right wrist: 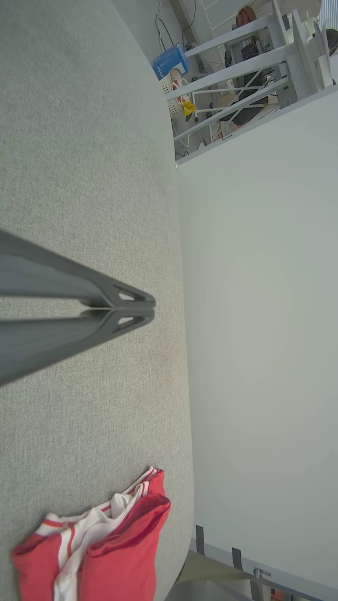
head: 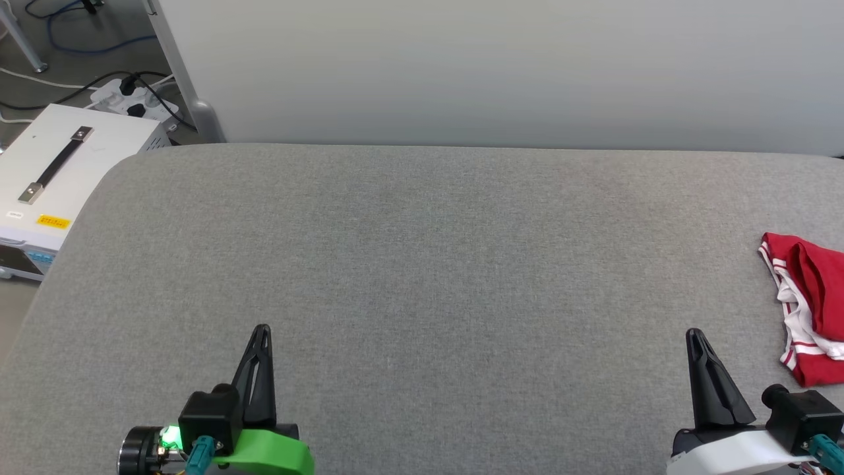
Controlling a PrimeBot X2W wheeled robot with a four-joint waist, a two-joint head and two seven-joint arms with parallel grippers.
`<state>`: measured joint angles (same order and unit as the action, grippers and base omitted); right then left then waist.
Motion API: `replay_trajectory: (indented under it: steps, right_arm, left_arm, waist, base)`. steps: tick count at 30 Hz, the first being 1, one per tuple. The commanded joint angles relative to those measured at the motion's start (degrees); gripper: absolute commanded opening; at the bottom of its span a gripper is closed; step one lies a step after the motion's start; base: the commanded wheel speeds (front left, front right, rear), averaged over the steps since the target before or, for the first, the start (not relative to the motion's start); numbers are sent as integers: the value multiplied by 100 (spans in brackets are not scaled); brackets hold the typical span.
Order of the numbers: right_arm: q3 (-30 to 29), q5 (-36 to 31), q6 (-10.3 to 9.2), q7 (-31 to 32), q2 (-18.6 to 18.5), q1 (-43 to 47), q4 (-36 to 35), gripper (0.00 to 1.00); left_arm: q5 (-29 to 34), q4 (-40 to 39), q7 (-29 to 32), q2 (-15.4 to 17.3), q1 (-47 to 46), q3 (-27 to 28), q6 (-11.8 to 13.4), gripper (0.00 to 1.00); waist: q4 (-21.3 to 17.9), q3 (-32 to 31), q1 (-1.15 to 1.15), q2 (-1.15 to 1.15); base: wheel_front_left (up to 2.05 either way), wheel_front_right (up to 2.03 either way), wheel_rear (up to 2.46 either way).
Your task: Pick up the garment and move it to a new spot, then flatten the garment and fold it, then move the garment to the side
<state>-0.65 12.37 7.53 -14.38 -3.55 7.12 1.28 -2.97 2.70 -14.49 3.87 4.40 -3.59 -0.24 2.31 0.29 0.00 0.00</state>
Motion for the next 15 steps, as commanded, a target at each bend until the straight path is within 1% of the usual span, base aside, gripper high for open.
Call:
replay_trajectory:
  steps: [1,15]
  right_arm:
    - [3,-37,0,20,2,-21,-4,0]
    - [10,-176,-1,184,10,-101,-18,0]
  left_arm:
    - [8,-8,36,-3,-13,11,1,0]
    - [41,-39,199,-14,-62,51,3,0]
  waist:
    - [-3,0,0,0]
    - [-29,-4,0,0]
  base:
    - [0,0,0]
    - [0,0,0]
